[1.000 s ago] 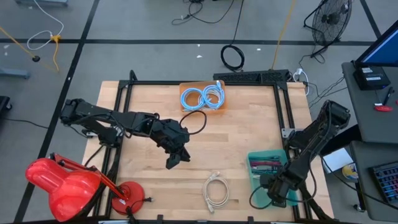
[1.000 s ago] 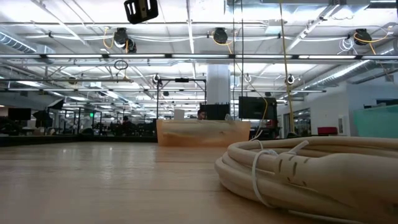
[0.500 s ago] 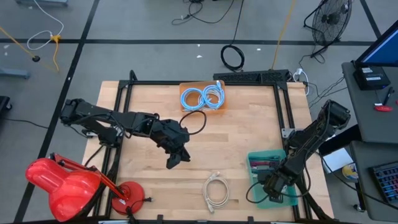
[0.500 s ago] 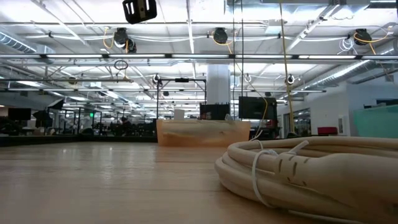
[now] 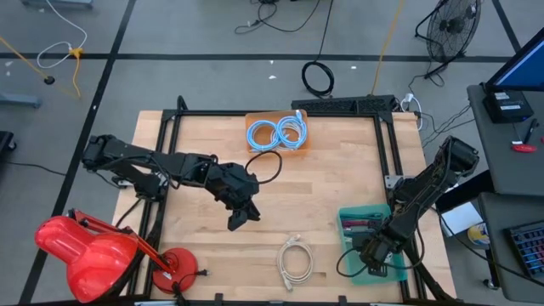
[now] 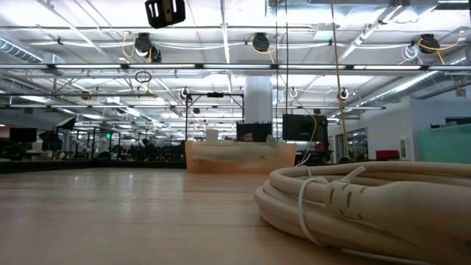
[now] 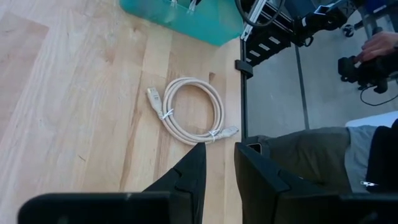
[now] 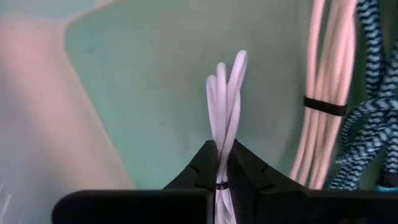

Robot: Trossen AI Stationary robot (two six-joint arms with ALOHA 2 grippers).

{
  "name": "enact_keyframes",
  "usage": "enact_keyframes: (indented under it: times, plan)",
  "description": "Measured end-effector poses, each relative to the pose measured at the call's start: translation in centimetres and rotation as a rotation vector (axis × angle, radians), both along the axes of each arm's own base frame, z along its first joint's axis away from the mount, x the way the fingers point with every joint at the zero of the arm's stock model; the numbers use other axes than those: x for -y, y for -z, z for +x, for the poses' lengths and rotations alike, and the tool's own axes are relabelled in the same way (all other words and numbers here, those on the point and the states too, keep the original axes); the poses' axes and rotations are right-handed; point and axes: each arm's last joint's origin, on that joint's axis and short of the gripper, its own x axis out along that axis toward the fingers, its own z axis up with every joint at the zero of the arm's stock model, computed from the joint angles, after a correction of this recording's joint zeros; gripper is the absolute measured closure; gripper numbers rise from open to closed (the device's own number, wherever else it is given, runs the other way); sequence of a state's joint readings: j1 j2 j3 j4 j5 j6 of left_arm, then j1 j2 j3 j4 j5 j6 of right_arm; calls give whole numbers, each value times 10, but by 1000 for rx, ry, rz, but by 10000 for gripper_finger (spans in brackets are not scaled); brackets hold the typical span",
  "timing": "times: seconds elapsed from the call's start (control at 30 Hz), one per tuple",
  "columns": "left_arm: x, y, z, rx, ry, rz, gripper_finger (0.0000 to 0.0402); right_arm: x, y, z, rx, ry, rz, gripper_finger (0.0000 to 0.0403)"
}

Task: Pick & Place USB Port
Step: Put the small white charger cable into the green bin

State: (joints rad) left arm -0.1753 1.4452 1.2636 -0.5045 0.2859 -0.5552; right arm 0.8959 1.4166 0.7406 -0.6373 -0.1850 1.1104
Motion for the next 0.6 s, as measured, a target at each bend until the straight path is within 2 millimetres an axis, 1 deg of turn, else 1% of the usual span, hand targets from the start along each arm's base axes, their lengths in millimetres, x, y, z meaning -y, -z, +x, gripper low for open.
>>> enact_keyframes:
  times: [0.37, 0.6]
  plan:
    - [0, 0, 0, -2, -3, -3, 316, 6, 1, -4, -31, 4, -70, 394]
    - [0, 0, 0, -2, -2, -3, 316, 6, 1, -4, -26, 9, -73, 394]
